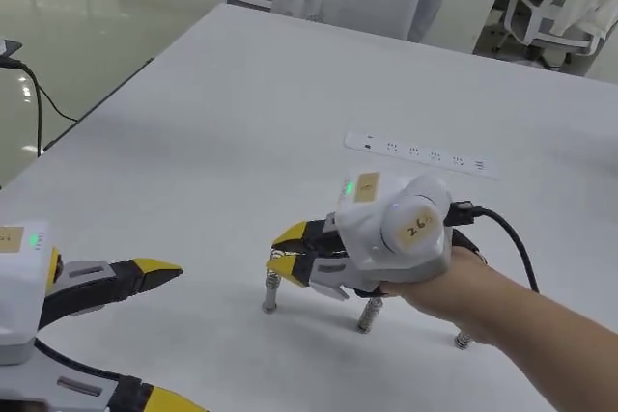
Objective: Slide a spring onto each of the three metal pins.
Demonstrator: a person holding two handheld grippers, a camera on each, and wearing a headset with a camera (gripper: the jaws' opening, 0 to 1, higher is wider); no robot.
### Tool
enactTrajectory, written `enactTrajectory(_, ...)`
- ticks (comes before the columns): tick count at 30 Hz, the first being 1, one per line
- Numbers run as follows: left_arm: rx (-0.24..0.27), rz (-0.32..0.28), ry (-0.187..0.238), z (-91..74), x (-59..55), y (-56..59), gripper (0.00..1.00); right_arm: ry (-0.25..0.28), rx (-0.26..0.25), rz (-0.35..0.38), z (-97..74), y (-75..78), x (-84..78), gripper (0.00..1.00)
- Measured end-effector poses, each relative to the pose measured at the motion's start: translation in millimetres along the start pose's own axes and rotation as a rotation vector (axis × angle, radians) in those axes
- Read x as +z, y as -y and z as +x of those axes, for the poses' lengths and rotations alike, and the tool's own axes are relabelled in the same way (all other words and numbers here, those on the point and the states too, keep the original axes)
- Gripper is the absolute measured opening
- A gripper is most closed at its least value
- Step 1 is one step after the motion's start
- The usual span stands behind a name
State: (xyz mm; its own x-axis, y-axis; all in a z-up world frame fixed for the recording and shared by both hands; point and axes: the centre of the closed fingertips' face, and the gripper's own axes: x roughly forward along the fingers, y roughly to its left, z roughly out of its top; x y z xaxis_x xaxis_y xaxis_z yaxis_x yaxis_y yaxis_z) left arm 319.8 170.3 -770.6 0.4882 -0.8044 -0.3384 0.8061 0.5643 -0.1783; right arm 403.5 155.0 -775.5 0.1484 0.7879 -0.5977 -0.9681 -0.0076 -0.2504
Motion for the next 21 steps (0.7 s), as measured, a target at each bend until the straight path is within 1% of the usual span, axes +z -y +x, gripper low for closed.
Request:
enactTrajectory(7,0.004,-0.002,0.005,0.1,1.3,-1.4,0.91,-0.031,0.013,0.000,11.0,-3.3,-9.3,0.07)
enactTrajectory(10,0.004,-0.005,0.002,0.6,-0.1,-1.2,0.91,-0.045,0.020,0.005,16.2,-5.7,-14.5,0.07)
enactTrajectory(15,0.004,-0.008,0.005,1.3,-0.6,-0.8,0.91,-0.053,0.029,0.014,22.9,-9.7,-19.4,0.07)
enactTrajectory(19,0.004,-0.009,0.009,2.5,1.2,-0.9,0.91,-0.050,0.024,0.020,25.6,-9.0,-18.3,0.07)
enactTrajectory(20,0.003,-0.010,0.011,2.9,1.8,-0.7,0.91,-0.066,0.022,0.016,25.7,-8.9,-21.1,0.07)
enactTrajectory(21,0.002,-0.009,0.012,3.4,2.4,-0.5,0.91,-0.086,0.033,-0.003,26.8,-12.7,-26.7,0.07)
